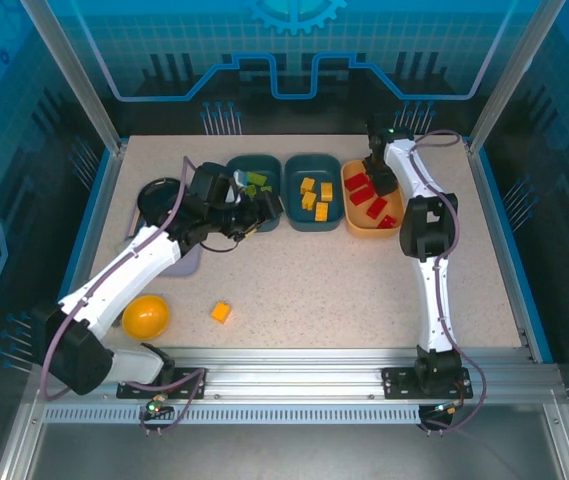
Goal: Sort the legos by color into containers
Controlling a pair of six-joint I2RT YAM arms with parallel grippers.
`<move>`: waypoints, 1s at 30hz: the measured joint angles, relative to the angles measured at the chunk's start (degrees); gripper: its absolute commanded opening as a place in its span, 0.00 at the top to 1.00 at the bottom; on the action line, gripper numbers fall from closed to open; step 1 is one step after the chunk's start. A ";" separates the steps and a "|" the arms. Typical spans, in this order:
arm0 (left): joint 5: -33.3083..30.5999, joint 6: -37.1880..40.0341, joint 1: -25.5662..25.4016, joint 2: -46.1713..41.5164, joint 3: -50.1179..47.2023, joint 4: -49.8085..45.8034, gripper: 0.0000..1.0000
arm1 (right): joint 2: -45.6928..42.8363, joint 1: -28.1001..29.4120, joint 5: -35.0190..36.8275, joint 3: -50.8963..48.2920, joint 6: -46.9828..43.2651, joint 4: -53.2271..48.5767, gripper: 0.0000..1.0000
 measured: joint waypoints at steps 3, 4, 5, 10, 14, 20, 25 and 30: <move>-0.22 0.00 0.00 -1.68 -0.98 -1.05 0.22 | -0.02 -0.02 -0.09 0.96 -0.50 0.13 0.33; -0.35 0.00 0.00 -2.16 -1.16 -1.46 0.22 | -0.09 0.04 -0.11 1.09 -0.87 0.24 0.33; -0.72 0.02 0.00 -2.69 -1.29 -2.01 0.22 | -0.31 0.20 -0.13 1.09 -1.36 0.37 0.34; -6.78 0.04 0.00 -7.67 -1.31 -8.68 0.22 | -4.66 2.75 -0.44 -1.27 -8.57 2.19 0.33; -14.56 -0.48 0.00 -15.93 -1.57 -17.00 0.22 | -13.25 11.06 -0.92 -7.32 -21.94 6.29 0.31; -23.06 -3.48 0.00 -32.39 -6.62 -29.29 0.22 | -30.73 36.33 -7.91 -36.30 -46.64 23.67 0.24; -26.71 -6.58 0.00 -41.13 -7.85 -38.58 0.22 | -31.95 50.38 -18.29 -47.25 -60.46 27.71 0.18; -28.52 -8.70 0.00 -45.13 -8.09 -44.09 0.22 | -28.26 55.04 -19.23 -46.23 -68.17 26.97 0.13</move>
